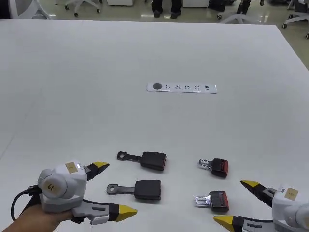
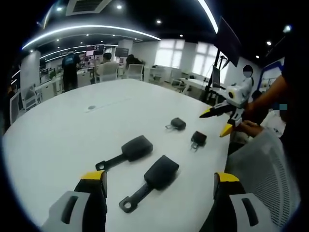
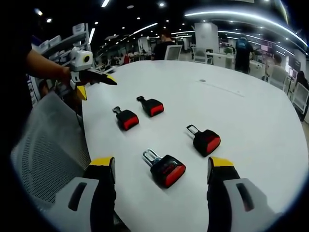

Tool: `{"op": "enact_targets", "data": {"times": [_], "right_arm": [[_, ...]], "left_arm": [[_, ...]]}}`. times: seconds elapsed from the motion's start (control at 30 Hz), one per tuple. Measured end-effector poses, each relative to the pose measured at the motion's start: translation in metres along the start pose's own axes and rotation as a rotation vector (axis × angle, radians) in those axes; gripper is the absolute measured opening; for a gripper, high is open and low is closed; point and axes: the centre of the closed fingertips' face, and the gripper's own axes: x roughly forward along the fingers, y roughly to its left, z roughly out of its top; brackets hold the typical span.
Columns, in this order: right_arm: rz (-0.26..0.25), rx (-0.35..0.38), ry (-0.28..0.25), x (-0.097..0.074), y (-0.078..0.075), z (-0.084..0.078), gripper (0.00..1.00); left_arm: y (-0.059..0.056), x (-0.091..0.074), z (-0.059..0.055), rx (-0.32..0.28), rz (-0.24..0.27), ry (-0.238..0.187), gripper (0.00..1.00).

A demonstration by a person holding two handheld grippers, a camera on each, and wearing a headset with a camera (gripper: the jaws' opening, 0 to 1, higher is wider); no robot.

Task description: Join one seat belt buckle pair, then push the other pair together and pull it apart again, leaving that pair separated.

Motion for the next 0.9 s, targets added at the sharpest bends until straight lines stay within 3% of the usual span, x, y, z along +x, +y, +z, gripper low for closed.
{"op": "enact_targets", "data": {"times": [0.1,0.4,0.47,0.67,0.9], "right_arm": [[0.011,-0.016,0.016,0.003,0.001,-0.001,0.76],[0.049,-0.037,0.057,0.012,-0.001,-0.006,0.72],[0.062,-0.043,0.07,0.014,0.001,-0.006,0.72],[0.088,-0.074,0.101,0.019,0.002,-0.008,0.64],[0.115,-0.09,0.121,0.028,-0.001,-0.011,0.65]], "left_arm": [[0.0,0.006,-0.004,0.043,-0.009,0.031,0.92],[0.003,0.03,-0.018,0.05,-0.065,0.067,0.88],[0.001,0.033,-0.014,0.054,-0.076,0.075,0.88],[0.002,0.044,-0.019,0.115,-0.113,0.101,0.78],[0.002,0.057,-0.024,0.144,-0.147,0.139,0.76]]}}
